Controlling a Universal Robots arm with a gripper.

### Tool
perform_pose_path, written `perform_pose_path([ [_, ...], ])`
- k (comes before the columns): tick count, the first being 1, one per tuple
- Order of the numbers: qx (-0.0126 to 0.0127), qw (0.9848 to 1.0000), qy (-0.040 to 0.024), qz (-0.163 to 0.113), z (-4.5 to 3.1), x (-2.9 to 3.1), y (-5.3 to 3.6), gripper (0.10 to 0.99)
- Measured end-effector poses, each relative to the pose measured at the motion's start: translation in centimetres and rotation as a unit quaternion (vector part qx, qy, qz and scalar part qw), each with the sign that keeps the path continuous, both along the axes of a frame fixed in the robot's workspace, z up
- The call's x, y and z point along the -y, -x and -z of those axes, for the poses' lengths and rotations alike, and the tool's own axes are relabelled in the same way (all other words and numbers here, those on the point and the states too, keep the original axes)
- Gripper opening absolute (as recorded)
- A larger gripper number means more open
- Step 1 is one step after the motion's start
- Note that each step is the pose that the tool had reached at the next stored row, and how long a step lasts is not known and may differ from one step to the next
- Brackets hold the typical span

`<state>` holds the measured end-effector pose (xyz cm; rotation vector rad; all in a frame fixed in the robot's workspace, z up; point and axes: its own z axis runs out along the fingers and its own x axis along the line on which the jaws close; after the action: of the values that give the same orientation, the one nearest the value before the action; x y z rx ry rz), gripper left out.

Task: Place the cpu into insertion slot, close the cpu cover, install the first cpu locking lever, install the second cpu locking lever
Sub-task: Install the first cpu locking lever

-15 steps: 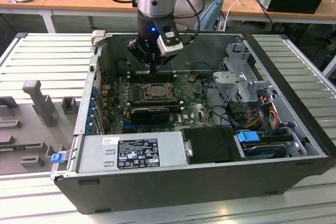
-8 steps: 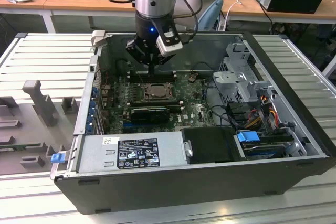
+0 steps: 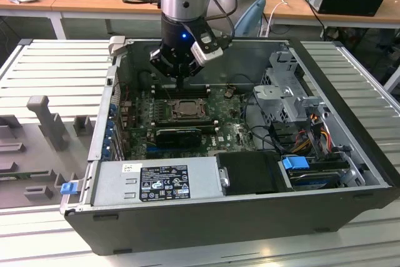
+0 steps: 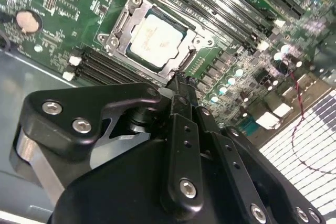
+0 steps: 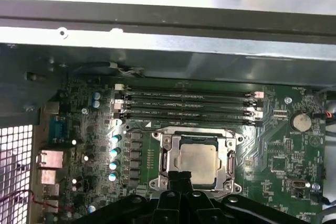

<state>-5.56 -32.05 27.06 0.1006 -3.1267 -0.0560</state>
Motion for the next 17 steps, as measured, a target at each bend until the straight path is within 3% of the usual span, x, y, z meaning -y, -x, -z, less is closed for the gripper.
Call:
perform_pose_path([
  [2,0.0000,1.0000,0.0000,-0.003,0.03,0.00,0.42,0.106],
  [6,0.0001,1.0000,0.0000,-0.003,0.07,0.00,2.07,0.106],
  [9,0.0002,1.0000,0.0000,-0.003,0.10,0.00,3.98,0.106],
  [13,0.0003,1.0000,-0.0001,-0.004,0.27,0.00,5.02,0.106],
  [17,0.0002,1.0000,-0.0011,-0.004,0.48,-0.20,5.27,0.106],
])
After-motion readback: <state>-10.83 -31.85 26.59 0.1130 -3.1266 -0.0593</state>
